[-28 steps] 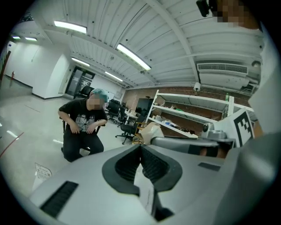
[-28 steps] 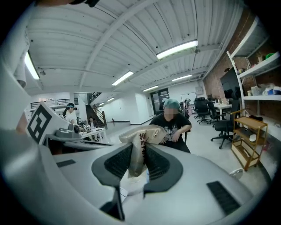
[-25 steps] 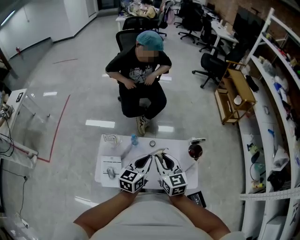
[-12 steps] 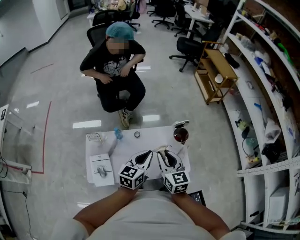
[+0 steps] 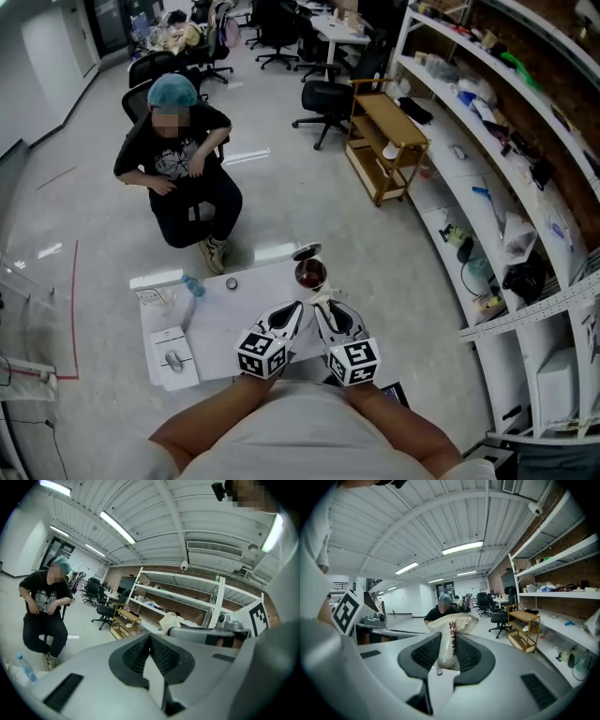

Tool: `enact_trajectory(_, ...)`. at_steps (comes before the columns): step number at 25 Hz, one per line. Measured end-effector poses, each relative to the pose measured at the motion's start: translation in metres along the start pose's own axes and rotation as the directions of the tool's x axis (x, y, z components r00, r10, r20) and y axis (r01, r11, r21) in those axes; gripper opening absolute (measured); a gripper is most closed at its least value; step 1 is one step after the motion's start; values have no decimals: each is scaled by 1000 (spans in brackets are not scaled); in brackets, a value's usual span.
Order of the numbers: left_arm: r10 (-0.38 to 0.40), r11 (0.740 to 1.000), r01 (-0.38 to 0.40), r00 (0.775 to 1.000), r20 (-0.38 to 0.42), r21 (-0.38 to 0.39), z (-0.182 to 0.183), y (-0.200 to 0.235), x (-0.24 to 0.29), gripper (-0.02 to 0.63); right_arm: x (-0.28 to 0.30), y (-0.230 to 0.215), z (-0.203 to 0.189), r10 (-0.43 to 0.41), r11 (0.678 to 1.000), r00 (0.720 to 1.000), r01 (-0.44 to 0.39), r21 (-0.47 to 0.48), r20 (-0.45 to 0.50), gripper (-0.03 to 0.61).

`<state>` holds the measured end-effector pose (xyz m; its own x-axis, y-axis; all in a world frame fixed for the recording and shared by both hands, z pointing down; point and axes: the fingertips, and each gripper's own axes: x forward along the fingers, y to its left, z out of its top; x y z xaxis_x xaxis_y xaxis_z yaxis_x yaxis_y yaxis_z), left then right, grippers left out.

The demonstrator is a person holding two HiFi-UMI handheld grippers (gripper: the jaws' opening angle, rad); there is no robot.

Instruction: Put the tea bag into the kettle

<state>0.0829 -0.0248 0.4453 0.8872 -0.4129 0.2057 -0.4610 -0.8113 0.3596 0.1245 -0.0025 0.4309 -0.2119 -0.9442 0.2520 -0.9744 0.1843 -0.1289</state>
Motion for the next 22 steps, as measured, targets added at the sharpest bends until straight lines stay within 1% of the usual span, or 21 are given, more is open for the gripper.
enact_trajectory(3, 17, 1000, -17, 1000, 19, 2, -6, -30, 29, 10, -24, -35, 1, 14, 1000, 1000, -14, -24, -3, 97)
enact_trajectory(6, 45, 999, -45, 999, 22, -6, -17, -54, 58, 9, -40, -69, -4, 27, 1000, 999, -27, -4, -21, 97)
enact_trajectory(9, 72, 997, -72, 997, 13, -10, -24, -75, 81, 9, -56, -95, -6, 42, 999, 999, -43, -7, -27, 97)
enact_trajectory(14, 92, 996, -92, 995, -29, -8, -40, -98, 98, 9, -72, -113, -16, 76, 997, 997, -75, 31, -32, 97)
enact_trajectory(18, 107, 994, -108, 994, -38, -23, -46, -97, 106, 9, -71, -123, -27, 82, 995, 996, -79, 58, -47, 97)
enact_trajectory(22, 84, 996, -86, 995, -60, -33, -52, -98, 121, 10, -69, -134, -29, 71, 996, 996, -67, 60, -54, 97)
